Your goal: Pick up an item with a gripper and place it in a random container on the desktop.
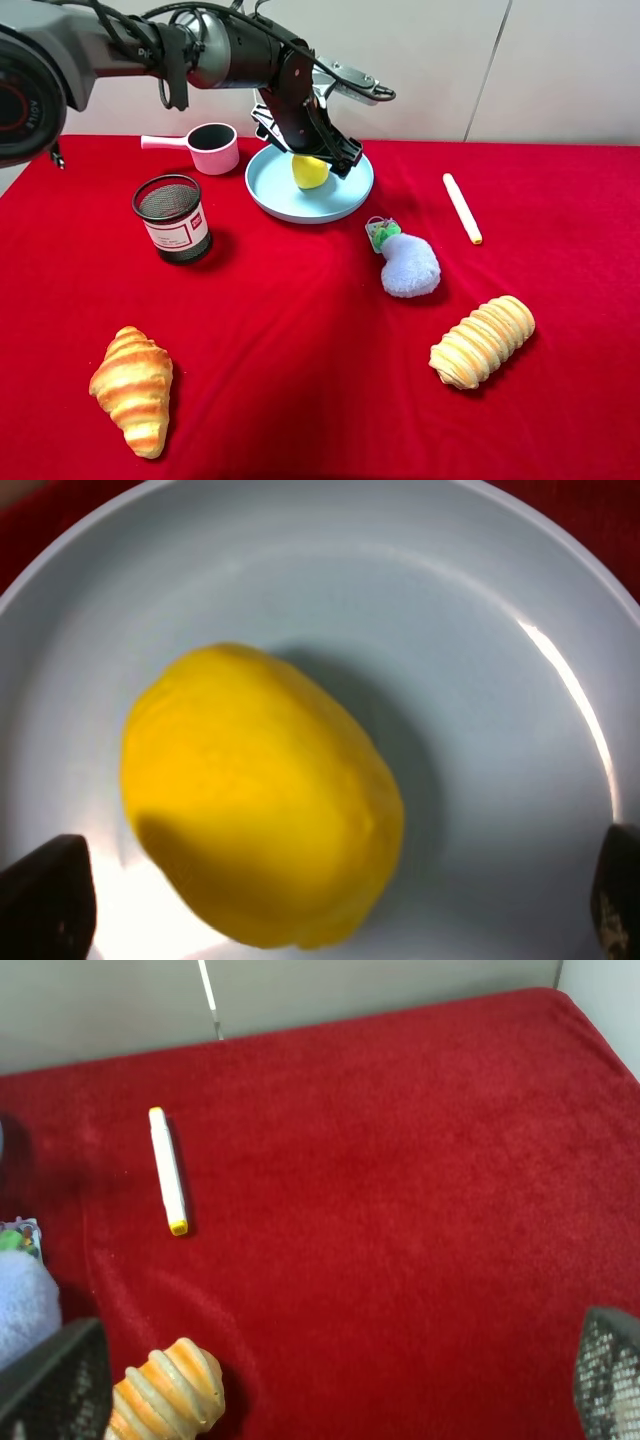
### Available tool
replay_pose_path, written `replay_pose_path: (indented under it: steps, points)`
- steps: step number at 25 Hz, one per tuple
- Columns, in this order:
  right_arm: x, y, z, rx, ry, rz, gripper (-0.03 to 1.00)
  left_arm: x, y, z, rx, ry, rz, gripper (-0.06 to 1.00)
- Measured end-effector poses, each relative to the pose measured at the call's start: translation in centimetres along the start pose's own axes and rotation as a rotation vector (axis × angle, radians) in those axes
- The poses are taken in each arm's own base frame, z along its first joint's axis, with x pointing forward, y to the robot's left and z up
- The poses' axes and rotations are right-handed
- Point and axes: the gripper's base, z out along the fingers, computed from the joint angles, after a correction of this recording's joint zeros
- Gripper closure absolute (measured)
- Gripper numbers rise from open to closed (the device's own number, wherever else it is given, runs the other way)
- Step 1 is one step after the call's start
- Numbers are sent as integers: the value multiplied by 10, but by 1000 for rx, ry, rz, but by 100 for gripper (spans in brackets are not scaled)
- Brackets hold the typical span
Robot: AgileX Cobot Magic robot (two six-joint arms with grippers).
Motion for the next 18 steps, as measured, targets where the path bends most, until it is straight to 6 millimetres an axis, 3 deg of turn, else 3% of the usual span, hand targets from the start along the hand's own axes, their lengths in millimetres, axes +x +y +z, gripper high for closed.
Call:
replay_pose_path:
  steps: [9,18]
  points:
    - [0,0,0,0,0,0,28,-9,4,-25,-7,-10,-9,-5]
    - [0,0,0,0,0,0,28,-10,9,-78,11,93,-68,-5]
